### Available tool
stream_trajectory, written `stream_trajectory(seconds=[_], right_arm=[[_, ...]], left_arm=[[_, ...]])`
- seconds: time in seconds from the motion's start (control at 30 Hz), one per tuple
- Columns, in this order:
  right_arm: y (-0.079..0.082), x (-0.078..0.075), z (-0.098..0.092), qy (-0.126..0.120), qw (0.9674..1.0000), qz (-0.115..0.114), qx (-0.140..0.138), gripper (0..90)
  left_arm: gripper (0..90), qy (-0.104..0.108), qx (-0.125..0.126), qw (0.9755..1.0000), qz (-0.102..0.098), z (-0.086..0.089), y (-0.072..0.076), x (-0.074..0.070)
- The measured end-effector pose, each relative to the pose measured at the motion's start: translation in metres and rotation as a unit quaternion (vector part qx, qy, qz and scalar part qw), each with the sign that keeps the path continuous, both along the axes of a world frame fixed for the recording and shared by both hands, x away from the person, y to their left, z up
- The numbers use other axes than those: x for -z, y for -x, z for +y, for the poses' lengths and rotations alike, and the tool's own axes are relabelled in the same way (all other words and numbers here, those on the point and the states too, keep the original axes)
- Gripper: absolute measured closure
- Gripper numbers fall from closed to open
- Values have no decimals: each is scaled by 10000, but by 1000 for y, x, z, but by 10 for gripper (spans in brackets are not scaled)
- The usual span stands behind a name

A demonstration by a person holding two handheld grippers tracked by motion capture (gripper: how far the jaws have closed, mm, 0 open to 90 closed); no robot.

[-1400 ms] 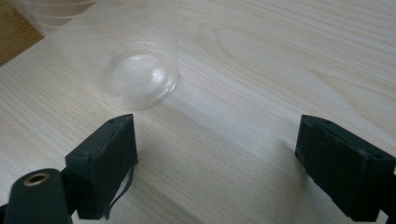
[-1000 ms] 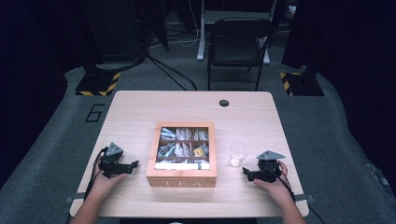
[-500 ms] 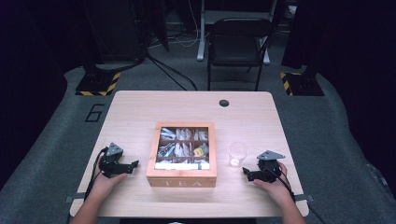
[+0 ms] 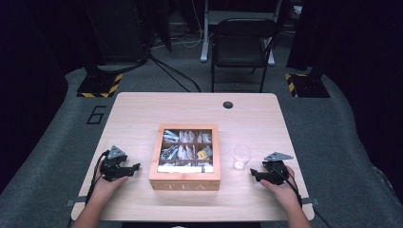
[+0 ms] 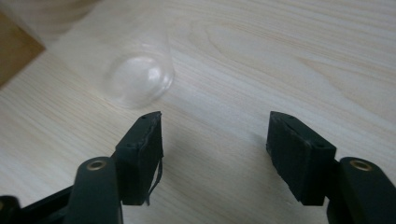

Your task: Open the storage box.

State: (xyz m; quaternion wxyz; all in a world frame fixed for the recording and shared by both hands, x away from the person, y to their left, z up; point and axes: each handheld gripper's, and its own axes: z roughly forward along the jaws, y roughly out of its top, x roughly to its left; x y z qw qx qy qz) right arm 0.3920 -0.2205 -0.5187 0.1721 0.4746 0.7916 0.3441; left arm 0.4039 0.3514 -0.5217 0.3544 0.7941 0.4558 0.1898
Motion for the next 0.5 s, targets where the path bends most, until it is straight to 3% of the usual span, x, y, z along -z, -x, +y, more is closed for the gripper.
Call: stream_trajectory(seconds=[0.03,0.1,0.27,0.33,0.5], right_arm=[[0,-3,-1,-129,9999,77,35,358],[2,-10,-1,-218,9997,-10,86,366],[7,-20,3,-188,9998,-118,-25,376],[8,-23,4,-35,9999,-126,-88,376],[10,-34,7,-174,9996,-186,-101,389]], left_arm=[[299,76,1,10000,-25,-1,1,-1],[306,167,16,9999,8,-2,3,-5],[354,394,104,9991,134,-7,9,-12],[364,414,177,9989,149,-8,12,-16],[392,451,288,9985,123,-8,19,-26]])
